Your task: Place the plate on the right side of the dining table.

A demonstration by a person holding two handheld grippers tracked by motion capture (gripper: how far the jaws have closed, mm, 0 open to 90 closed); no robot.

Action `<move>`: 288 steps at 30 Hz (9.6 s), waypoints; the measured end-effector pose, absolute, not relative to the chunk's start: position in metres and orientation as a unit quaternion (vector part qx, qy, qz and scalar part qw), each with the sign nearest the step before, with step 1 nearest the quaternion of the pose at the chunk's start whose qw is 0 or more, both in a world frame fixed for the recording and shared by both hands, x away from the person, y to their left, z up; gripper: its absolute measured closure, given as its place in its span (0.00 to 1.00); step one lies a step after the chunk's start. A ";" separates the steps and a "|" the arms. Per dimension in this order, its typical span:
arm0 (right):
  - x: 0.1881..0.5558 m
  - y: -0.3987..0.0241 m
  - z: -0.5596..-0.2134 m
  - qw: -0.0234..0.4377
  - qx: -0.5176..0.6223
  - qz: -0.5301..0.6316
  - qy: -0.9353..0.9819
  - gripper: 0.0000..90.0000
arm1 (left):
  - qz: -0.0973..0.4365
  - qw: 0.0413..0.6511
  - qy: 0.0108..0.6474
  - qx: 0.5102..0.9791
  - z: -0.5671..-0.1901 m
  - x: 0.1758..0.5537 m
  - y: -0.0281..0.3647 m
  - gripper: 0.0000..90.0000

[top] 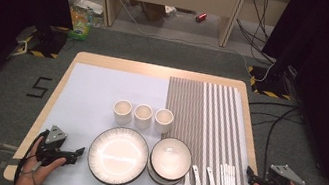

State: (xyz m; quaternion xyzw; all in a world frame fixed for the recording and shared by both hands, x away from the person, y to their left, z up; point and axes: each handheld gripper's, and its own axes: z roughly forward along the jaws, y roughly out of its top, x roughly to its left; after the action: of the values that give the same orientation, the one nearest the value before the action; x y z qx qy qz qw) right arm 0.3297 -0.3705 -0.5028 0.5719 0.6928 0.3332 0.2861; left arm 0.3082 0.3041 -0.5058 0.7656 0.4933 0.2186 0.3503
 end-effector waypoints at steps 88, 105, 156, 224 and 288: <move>0.330 -0.371 -0.504 0.286 0.569 0.337 0.694 0.19 | 0.168 0.411 0.416 0.794 -0.467 0.249 0.253 0.13; 0.330 -0.371 -0.503 0.285 0.571 0.336 0.693 0.19 | 0.183 0.385 0.420 0.801 -0.467 0.249 0.247 0.09; 0.378 -0.291 -0.397 0.250 0.412 0.417 0.771 0.30 | 0.200 0.382 0.431 0.793 -0.476 0.263 0.243 0.11; 0.442 -0.112 -0.368 0.090 0.261 0.424 0.863 0.55 | 0.208 0.373 0.426 0.798 -0.476 0.284 0.230 0.13; 0.471 -0.040 -0.398 -0.040 0.208 0.376 0.902 0.84 | 0.213 0.359 0.424 0.803 -0.482 0.300 0.215 0.12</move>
State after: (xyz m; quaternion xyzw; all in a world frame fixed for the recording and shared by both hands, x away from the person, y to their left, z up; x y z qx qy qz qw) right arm 0.4706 -0.0397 -0.3983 0.2080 0.9020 0.3763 -0.0402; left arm 0.3000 0.2151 -0.4818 0.8034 0.4242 0.2130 0.3594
